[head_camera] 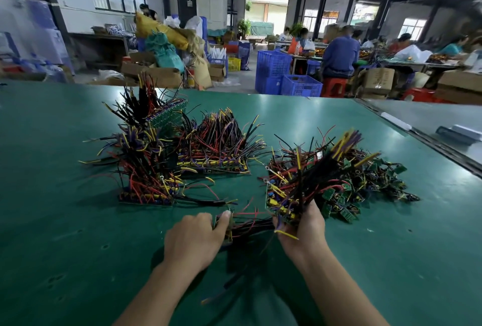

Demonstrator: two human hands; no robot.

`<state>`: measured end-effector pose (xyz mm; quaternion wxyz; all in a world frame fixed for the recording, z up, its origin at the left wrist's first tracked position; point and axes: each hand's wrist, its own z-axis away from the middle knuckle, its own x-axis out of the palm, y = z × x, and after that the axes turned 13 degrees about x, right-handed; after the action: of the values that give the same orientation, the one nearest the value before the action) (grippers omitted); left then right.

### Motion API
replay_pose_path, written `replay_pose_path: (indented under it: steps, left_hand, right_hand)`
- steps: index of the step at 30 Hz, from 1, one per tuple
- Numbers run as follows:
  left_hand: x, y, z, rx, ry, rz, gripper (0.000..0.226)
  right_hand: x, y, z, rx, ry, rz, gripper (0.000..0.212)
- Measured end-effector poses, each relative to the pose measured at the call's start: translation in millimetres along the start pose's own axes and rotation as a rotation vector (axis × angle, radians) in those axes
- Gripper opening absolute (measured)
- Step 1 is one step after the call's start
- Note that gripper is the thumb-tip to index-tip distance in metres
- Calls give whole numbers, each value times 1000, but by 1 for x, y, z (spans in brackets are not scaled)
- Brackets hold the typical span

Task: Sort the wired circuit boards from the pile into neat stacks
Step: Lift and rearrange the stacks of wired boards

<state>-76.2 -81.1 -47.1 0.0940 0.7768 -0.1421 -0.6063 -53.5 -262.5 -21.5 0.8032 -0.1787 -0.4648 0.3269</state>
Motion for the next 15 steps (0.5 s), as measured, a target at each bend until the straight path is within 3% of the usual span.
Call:
replay_pose_path:
  steps: [4,7,9,11,13,15]
  left_hand:
    - [-5,-3,2,49,197,64,55]
    - [-10,3,5,222,357,415,45]
    - [-16,11,7,250,297,787,36]
    - [-22,16,9,203,132,1078,32]
    - [-21,15,8,145,76,1189,51]
    - [-22,14,3,53,120,1205,52]
  right_hand:
    - [-2,2,-1,-24,-9,74,26]
    - [-1,4,-1,-52,-31,170,24]
    - [2,7,1,-63,-82,215,34]
    - [5,13,3,-55,-157,245,50]
    - [8,20,6,-20,-237,299,61]
    - [11,26,6,0,-292,377,70]
